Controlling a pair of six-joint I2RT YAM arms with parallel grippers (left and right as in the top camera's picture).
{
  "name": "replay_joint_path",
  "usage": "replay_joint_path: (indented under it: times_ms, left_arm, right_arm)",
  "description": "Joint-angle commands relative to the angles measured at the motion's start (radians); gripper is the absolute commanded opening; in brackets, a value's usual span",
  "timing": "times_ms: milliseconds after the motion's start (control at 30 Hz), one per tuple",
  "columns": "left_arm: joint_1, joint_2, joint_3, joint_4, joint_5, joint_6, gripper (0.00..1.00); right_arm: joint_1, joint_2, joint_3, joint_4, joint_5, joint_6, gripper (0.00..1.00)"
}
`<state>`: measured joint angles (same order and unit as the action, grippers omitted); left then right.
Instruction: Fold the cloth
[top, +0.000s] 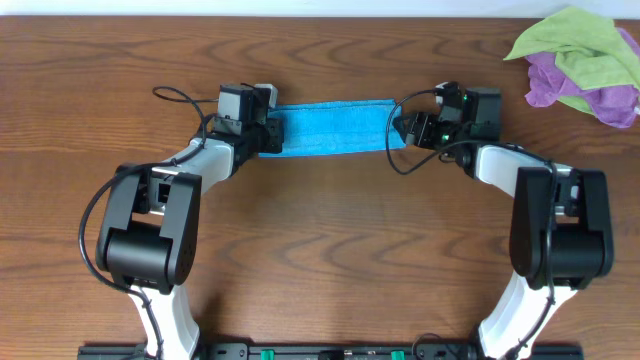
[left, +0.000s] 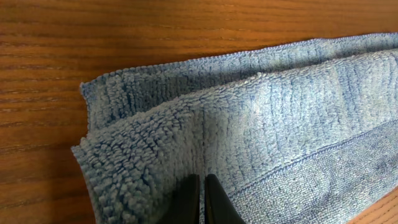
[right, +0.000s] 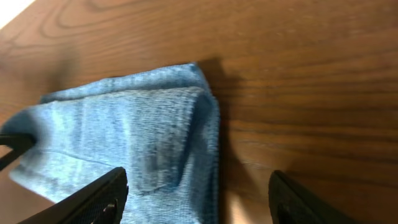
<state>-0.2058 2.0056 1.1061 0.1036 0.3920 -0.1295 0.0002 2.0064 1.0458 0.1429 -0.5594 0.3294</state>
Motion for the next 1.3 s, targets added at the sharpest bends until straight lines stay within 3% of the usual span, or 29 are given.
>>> replay_joint_path:
  times_ms: [0, 567, 1133, 1267]
  left_arm:
    - [0.001, 0.012, 0.019, -0.002, -0.006, 0.018, 0.06]
    - [0.001, 0.012, 0.019, -0.002, -0.003, 0.018, 0.06]
    - [0.001, 0.012, 0.019, -0.002, 0.001, 0.018, 0.06]
    - [0.001, 0.012, 0.019, -0.002, 0.001, 0.018, 0.06]
  right_arm:
    - [-0.001, -0.007, 0.009, 0.002, -0.05, 0.034, 0.72]
    - [-0.003, 0.01, 0.009, -0.048, -0.078, 0.055, 0.8]
    - [0.048, 0.021, 0.009, -0.026, -0.104, 0.09, 0.79]
    - [0.056, 0.077, 0.009, 0.04, -0.108, 0.165, 0.77]
